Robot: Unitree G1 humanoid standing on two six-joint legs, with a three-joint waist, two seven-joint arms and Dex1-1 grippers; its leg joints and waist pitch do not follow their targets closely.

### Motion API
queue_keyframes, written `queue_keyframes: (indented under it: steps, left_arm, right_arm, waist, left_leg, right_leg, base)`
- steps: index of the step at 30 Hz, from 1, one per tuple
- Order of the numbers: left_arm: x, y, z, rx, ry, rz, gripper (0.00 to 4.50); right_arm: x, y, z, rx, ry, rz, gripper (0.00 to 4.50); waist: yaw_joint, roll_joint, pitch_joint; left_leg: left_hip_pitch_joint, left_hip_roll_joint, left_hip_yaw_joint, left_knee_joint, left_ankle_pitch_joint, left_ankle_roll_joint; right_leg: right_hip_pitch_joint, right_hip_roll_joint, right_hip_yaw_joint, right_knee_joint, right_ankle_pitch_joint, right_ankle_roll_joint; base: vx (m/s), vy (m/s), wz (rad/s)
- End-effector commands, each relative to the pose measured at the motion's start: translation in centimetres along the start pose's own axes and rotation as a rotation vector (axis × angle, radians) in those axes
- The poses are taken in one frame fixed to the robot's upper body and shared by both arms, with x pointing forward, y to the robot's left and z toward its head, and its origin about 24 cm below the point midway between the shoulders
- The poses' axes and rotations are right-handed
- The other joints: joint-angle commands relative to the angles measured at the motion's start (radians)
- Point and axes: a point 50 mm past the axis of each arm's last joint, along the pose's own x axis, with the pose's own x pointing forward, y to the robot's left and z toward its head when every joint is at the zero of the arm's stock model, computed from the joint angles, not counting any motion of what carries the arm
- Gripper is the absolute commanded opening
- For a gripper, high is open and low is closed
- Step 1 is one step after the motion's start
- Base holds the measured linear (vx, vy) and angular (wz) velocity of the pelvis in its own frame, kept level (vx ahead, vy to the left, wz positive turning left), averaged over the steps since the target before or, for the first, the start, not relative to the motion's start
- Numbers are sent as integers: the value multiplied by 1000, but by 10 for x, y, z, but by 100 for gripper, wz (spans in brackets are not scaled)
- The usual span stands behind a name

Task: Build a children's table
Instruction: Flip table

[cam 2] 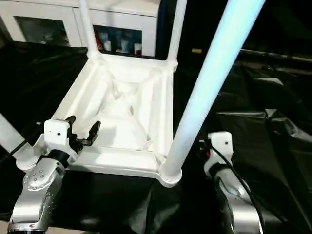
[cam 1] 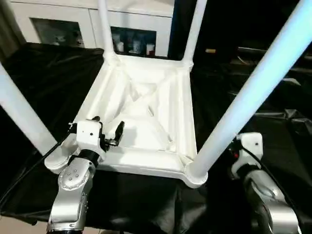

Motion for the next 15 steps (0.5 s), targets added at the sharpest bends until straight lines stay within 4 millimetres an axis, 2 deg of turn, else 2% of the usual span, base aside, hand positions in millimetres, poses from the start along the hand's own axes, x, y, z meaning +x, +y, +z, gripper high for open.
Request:
queue_keyframes:
  steps: [1, 2, 3, 4, 5, 6, 7, 9, 12, 15]
  left_arm:
    - [-1, -2, -1, 25, 3, -12, 431]
    - [-2, -2, -1, 25, 5, -14, 431]
    - [-4, -2, -2, 21, 8, -18, 431]
    - [-5, -2, -2, 18, 9, -22, 431]
    - [-7, -3, -3, 14, 9, -30, 431]
    - [-8, -3, -4, 11, 12, -36, 431]
    - [-9, -3, -4, 10, 13, -39, 431]
    - [-9, -4, -6, 17, 24, -45, 431]
    - [-8, -6, -7, 18, 26, -47, 431]
    - [-6, -10, -7, 13, 19, -53, 431]
  right_arm:
    - [-5, -9, 6, 0, -18, -19, 438]
    - [-6, -11, 6, -2, -14, -22, 438]
    - [-9, -14, 4, -7, -6, -27, 438]
    - [-11, -16, 3, -9, -2, -29, 438]
    - [-13, -17, 2, -10, 2, -33, 438]
    - [-15, -19, 1, -10, 5, -36, 438]
    - [-16, -19, 0, -11, 7, -38, 438]
    - [-16, -20, -2, -12, 14, -39, 438]
    - [-14, -14, -2, -15, 17, -24, 438]
    - [-12, -10, 0, -15, 15, -9, 438]
  waist:
    - [-2, 1, -65]
    - [-4, 3, -57]
    - [-6, 6, -42]
    - [-11, 6, -33]
    - [-13, 4, -31]
    - [-14, 10, -28]
    - [-18, 11, -28]
    - [-23, 14, -33]
    - [-34, 8, -38]
    - [-38, 5, -38]
  left_leg:
    - [11, -6, 7, -48, -5, 150]
    - [14, 0, 7, -57, -129, 141]
    - [36, 9, 1, -72, -370, 70]
    - [48, 11, -11, -79, -495, -2]
    - [48, 9, -14, -80, -522, -23]
    - [52, 5, -22, -86, -552, -46]
    - [53, 5, -29, -93, -569, -56]
    - [43, 5, -37, -101, -554, -59]
    - [29, 6, -37, -106, -506, -50]
    - [29, 5, -31, -102, -489, -38]
  right_leg:
    - [32, 0, 3, -64, 195, -258]
    - [27, -2, 0, -80, 11, -252]
    - [23, -7, -3, -99, -321, -194]
    - [11, -9, -3, -118, -512, -107]
    - [7, -8, -3, -124, -556, -73]
    - [7, -10, -6, -133, -596, -28]
    - [10, -9, -8, -138, -586, -15]
    - [21, -12, -6, -132, -512, -25]
    - [32, -13, -1, -118, -401, -57]
    - [28, -16, 3, -119, -393, -72]
  base:
    - [-66, 15, 2]
    - [-66, 15, 2]
    - [-69, 16, 2]
    - [-63, 8, -1]
    - [-63, 8, -1]
    - [-65, 15, -3]
    - [-58, 30, -5]
    - [-29, 15, -2]
    - [0, 0, 0]
    - [0, 0, 0]
